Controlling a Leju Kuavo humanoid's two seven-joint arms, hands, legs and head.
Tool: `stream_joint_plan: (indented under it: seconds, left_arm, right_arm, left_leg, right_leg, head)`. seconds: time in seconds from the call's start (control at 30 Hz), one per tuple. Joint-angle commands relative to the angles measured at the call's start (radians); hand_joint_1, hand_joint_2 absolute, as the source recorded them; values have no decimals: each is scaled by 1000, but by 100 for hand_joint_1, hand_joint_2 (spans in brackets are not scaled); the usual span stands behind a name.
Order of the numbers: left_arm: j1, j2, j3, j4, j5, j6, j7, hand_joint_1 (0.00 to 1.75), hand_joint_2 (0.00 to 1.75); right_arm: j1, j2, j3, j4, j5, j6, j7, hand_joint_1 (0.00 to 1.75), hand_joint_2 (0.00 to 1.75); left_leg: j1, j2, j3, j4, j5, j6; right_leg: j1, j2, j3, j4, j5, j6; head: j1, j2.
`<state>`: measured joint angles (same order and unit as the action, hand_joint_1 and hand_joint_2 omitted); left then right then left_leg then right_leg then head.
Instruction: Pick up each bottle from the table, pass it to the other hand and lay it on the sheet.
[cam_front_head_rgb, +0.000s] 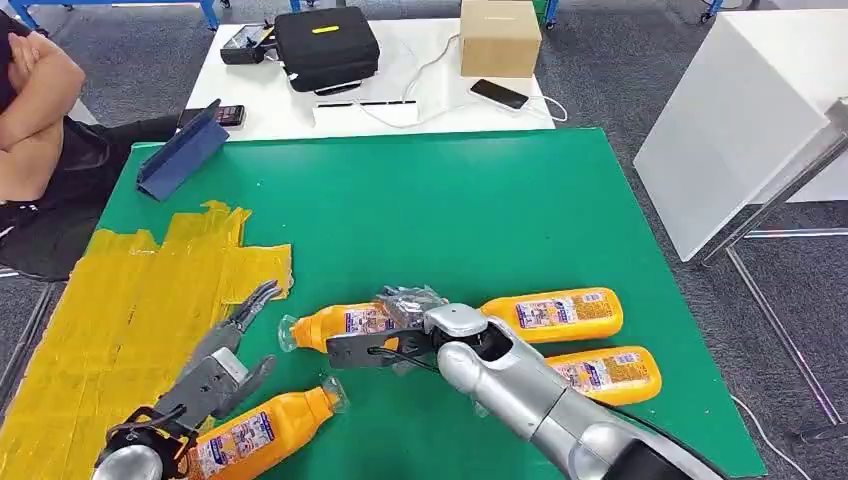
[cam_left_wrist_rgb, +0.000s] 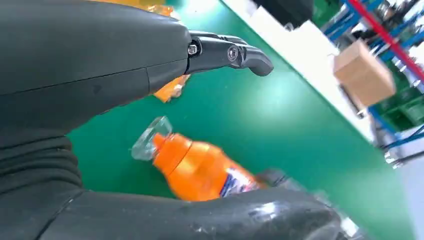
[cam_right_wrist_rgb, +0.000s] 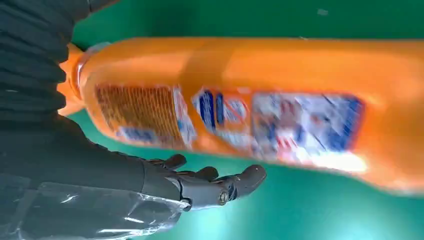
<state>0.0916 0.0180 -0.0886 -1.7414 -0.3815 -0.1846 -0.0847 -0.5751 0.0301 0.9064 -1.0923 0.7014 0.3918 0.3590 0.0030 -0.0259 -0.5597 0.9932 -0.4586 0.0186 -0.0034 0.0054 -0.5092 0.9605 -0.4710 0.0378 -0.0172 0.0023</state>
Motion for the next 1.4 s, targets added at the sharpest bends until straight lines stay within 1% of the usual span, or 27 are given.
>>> stream_joint_plan:
  seconds: [0.03,0.17,0.23,0.3,0.7,0.73,0.77,0.87,0.93,0.97,1.03,1.07,1.13,1.2,1.27,1.37,1.4]
  left_arm:
    - [-25,-60,65,-2,80,-12,2,0,0]
    - [-38,-62,65,-45,147,-23,-3,0,0]
    - [-38,-66,63,-57,156,-20,4,0,0]
    - [-37,-65,62,-59,156,-20,5,0,0]
    - [-35,-65,62,-57,156,-21,4,0,0]
    - [-36,-65,62,-54,156,-20,4,0,0]
    - [-35,-65,61,-59,152,-16,2,0,0]
    - [-25,-70,66,-72,148,-8,9,0,0]
    - [-10,-85,80,-89,164,4,27,0,0]
    - [8,-90,90,-101,196,3,39,0,0]
    - [36,-95,102,-118,242,-1,52,0,0]
    - [55,-99,111,-129,286,-6,58,0,0]
    - [77,-105,123,-138,333,-5,57,0,0]
    - [121,-107,148,-113,348,-5,20,0,0]
    - [135,-114,167,-105,348,-16,-11,0,0]
    - [133,-120,177,-113,349,-29,-9,0,0]
    - [132,-122,179,-116,351,-33,-9,0,0]
  right_arm:
    - [-26,-1,82,222,87,1,-10,0,175]
    - [-18,-6,102,230,168,6,1,0,175]
    - [-12,-10,97,241,198,-6,11,0,175]
    - [-12,-11,96,242,200,-7,9,0,175]
    - [-14,-10,95,242,201,-7,8,0,175]
    - [-12,-7,87,242,202,-10,7,145,175]
    - [0,-1,50,244,208,-29,12,175,175]
    - [23,9,-29,225,221,-81,21,175,175]
    - [2,-6,-77,204,187,-146,2,175,175]
    - [11,-9,-113,162,177,-203,-9,175,175]
    - [39,-9,-169,80,158,-276,-14,175,175]
    - [65,-4,-215,3,127,-313,-16,175,175]
    - [96,-1,-259,-113,82,-354,-30,175,175]
    - [123,-14,-303,-188,8,-372,-68,175,175]
    - [131,-22,-314,-242,-43,-346,-79,175,175]
    - [130,-28,-306,-262,-67,-328,-75,175,175]
    - [129,-29,-303,-258,-72,-327,-74,175,175]
  left_leg:
    - [1,1,2,-1,0,-1]
    - [1,0,1,0,0,0]
    - [1,3,4,-1,-1,-1]
    - [1,1,2,-1,0,0]
    - [1,1,9,-1,1,0]
    - [1,1,9,-1,1,-1]
    - [1,1,9,-1,1,0]
    - [1,0,9,-1,1,-1]
    - [0,1,9,0,1,-1]
    - [1,1,8,0,1,-1]
    - [0,2,7,0,1,0]
    - [0,2,8,0,1,0]
    - [1,3,6,1,-1,0]
    - [1,5,6,1,-2,-1]
    - [0,5,6,0,-2,-1]
    - [0,2,3,0,-1,-1]
    - [1,2,3,1,-1,-1]
  right_leg:
    - [1,-1,3,-2,0,0]
    - [1,-1,2,-1,0,0]
    - [2,-1,4,-2,0,0]
    - [1,-1,2,-2,0,0]
    - [1,-1,8,-2,1,0]
    - [1,-2,9,-3,1,-1]
    - [1,-1,9,-2,1,0]
    - [1,-2,9,-2,1,-1]
    - [1,-2,8,-1,1,0]
    - [1,-2,8,-1,1,0]
    - [1,-1,7,-1,1,0]
    - [1,-1,7,-1,1,0]
    - [1,1,6,0,0,0]
    - [1,2,5,0,-1,0]
    - [0,1,5,-1,-1,0]
    - [0,-1,3,-1,-1,0]
    - [1,-1,3,-1,-1,0]
  head:
    - [0,0]
    - [1,0]
    - [0,0]
    - [0,0]
    - [0,0]
    - [0,0]
    - [0,0]
    - [0,0]
    - [0,0]
    - [0,0]
    - [0,0]
    - [0,0]
    - [0,0]
    - [0,0]
    - [0,0]
    - [0,0]
    - [0,0]
